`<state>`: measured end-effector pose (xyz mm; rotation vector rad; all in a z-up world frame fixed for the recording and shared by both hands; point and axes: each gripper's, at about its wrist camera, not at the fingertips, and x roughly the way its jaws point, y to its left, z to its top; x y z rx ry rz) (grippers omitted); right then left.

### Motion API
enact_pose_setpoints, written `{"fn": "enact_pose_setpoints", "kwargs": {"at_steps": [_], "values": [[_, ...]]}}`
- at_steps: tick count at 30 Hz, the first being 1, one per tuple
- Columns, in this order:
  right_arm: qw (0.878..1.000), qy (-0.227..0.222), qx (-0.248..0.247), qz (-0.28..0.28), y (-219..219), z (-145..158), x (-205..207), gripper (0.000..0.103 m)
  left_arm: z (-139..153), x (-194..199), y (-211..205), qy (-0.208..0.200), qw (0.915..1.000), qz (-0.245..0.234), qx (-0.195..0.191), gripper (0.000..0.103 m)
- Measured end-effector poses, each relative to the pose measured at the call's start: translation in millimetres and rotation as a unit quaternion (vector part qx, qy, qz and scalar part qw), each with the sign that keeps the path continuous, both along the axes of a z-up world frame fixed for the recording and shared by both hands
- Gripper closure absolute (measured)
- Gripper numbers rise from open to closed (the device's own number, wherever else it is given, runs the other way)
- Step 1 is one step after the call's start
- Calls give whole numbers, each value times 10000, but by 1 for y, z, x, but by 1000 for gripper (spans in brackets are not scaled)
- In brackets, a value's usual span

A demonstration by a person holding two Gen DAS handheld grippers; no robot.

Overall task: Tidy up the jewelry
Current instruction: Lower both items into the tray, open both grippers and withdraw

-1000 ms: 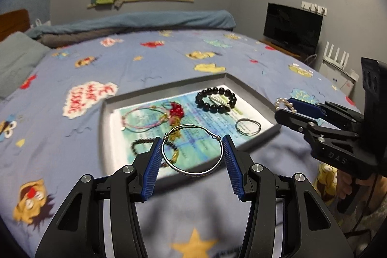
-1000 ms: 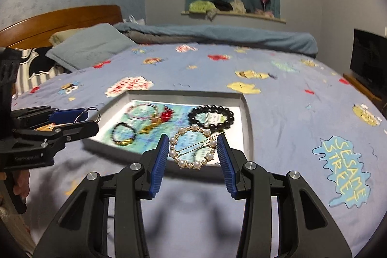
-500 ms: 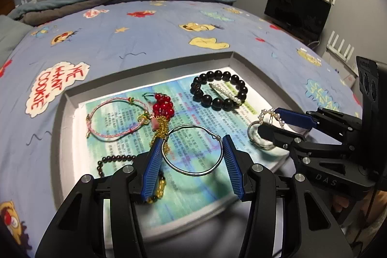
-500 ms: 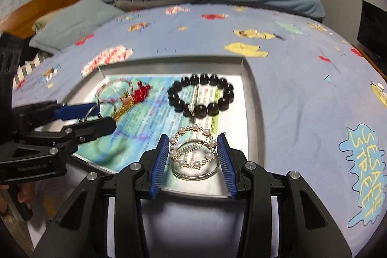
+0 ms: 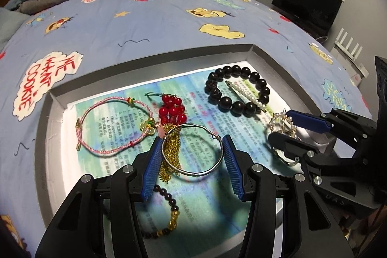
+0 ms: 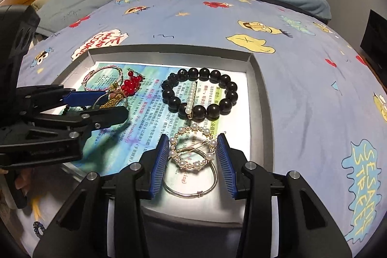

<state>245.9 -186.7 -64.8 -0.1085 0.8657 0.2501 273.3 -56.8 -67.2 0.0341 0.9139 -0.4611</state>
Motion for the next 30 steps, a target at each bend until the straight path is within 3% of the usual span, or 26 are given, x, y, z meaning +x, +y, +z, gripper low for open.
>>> {"fn": "enact_pose_setpoints", "kwargs": {"at_steps": [19, 27, 30], "values": [[10000, -11, 11, 62, 0, 0, 1, 59, 5, -5, 6, 18, 9997, -23, -237, 51], [9995, -187, 234, 115, -5, 11, -17, 41, 27, -24, 20, -284, 9990, 65, -351, 49], [9988, -373, 284, 110, -9, 19, -31, 34, 38, -37, 28, -464, 9979, 153, -427, 36]]}}
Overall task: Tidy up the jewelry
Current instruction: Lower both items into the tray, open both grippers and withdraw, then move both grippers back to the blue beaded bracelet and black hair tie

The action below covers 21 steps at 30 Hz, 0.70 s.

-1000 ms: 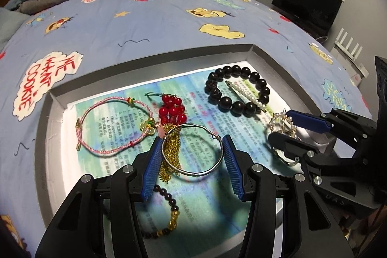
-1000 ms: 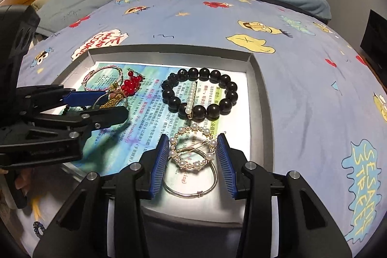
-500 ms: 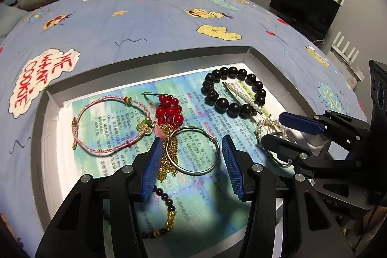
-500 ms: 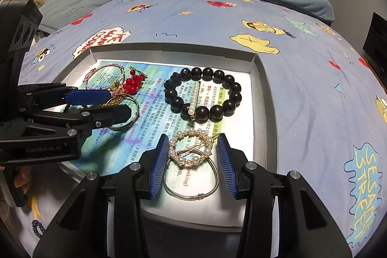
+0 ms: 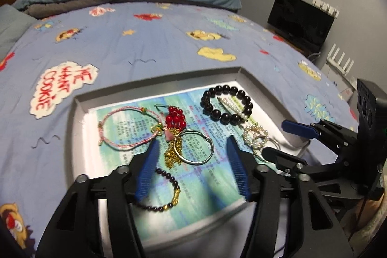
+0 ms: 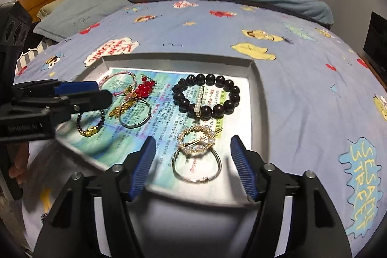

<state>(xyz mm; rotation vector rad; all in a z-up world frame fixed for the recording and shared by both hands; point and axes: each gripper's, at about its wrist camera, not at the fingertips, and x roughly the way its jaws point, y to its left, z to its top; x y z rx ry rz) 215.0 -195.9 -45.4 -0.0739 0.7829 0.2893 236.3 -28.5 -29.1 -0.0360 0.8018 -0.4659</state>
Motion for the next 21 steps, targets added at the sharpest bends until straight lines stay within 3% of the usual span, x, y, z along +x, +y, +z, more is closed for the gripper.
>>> {"fn": "enact_pose_setpoints", "kwargs": {"at_steps": [9, 21], "values": [[9986, -452, 224, -148, -17, 23, -35, 6, 27, -45, 13, -616, 9976, 178, 272, 16], [9951, -817, 378, -413, -35, 40, -89, 6, 39, -105, 40, -891, 9949, 371, 295, 9]]}}
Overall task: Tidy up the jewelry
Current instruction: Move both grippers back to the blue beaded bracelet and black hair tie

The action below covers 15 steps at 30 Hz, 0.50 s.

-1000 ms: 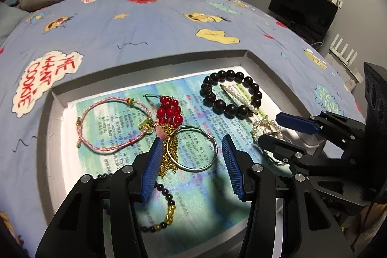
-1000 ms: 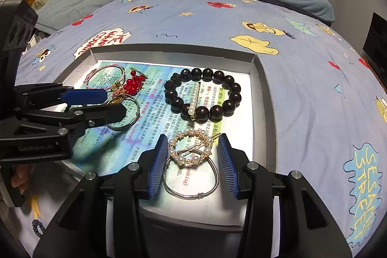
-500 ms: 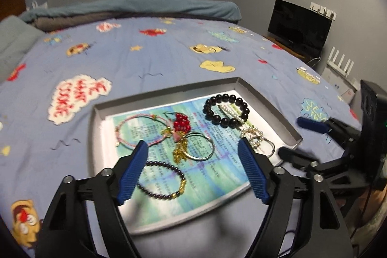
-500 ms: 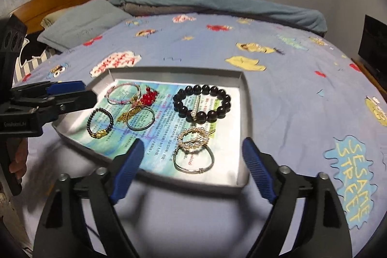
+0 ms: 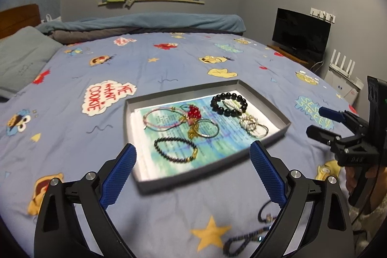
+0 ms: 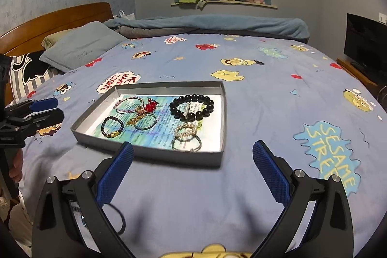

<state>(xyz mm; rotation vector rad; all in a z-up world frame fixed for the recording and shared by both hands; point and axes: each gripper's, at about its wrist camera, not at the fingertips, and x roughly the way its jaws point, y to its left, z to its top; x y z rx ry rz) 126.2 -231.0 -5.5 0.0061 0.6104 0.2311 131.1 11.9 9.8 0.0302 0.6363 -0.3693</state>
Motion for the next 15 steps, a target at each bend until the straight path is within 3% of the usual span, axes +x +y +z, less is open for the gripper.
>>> {"fn": "enact_pose_setpoints", "kwargs": {"at_steps": [9, 15], "values": [[9996, -130, -117, -208, -4, -3, -37, 6, -5, -36, 15, -86, 9997, 76, 235, 8], [9992, -142, -214, -310, -1, -16, -54, 6, -31, -54, 16, 46, 9997, 97, 210, 8]]}}
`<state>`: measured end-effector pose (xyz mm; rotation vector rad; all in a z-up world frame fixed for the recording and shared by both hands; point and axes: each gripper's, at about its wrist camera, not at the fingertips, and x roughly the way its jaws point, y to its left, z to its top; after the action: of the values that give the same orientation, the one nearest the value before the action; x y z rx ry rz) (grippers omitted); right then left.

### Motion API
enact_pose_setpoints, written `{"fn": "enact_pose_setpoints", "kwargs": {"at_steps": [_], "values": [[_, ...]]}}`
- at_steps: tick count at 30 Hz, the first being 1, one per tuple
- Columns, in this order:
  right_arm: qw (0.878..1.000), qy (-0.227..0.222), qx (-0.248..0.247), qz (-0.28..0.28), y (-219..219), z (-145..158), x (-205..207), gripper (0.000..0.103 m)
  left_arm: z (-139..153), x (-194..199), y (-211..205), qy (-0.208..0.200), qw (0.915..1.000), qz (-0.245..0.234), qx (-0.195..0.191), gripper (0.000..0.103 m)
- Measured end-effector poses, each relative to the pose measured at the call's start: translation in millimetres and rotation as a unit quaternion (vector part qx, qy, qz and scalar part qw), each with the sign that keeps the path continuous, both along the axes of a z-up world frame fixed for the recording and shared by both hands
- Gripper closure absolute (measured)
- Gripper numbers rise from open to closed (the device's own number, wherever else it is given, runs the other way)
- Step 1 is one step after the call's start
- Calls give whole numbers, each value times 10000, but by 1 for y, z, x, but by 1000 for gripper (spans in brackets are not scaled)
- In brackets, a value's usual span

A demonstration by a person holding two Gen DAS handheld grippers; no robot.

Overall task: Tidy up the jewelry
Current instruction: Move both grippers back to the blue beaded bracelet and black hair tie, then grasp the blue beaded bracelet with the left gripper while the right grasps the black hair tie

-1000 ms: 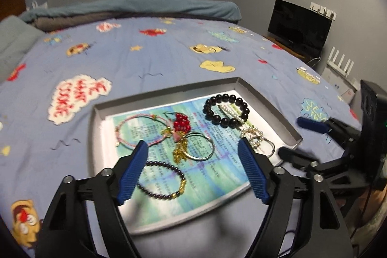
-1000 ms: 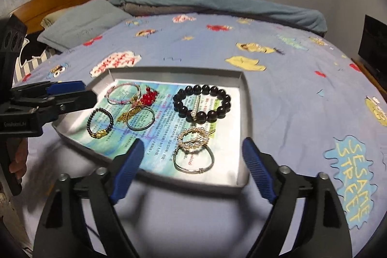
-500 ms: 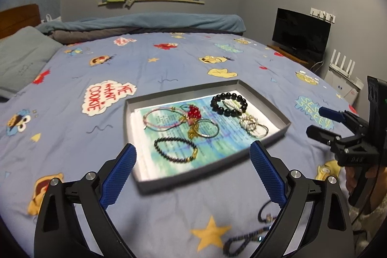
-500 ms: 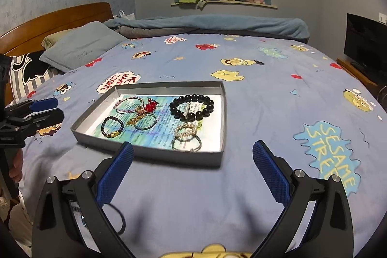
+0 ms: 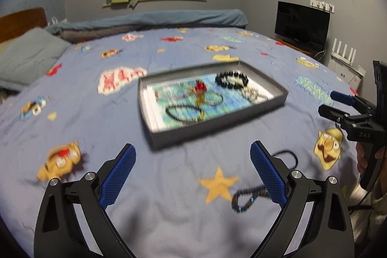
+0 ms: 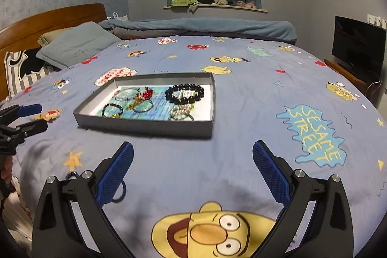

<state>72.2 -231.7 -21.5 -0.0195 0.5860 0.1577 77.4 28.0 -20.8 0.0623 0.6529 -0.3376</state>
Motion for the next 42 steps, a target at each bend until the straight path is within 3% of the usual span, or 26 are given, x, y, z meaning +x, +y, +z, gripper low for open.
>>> {"fn": "enact_pose_setpoints", "kwargs": {"at_steps": [6, 15, 20, 26, 28, 31, 42], "values": [[9998, 175, 37, 74, 15, -26, -10, 6, -40, -8, -4, 392, 9992, 89, -62, 8], [9991, 197, -221, 319, 43, -51, -17, 6, -59, -29, -12, 85, 10000, 21, 32, 11], [9987, 89, -262, 427, 49, -55, -20, 6, -59, -32, -15, 73, 9995, -248, -170, 33], [9982, 166, -197, 536, 54, -59, -19, 31, -64, -35, -25, 105, 9986, -495, -118, 54], [9979, 195, -185, 590, 56, -60, -18, 38, -66, -34, -28, 171, 9981, -582, -108, 70], [9972, 228, -196, 678, 62, -61, -17, 49, -70, -33, -32, 241, 9972, -701, -74, 81], [9956, 321, -241, 845, 72, -64, -12, 55, -80, -18, -44, 476, 9960, -727, 203, 81]]}}
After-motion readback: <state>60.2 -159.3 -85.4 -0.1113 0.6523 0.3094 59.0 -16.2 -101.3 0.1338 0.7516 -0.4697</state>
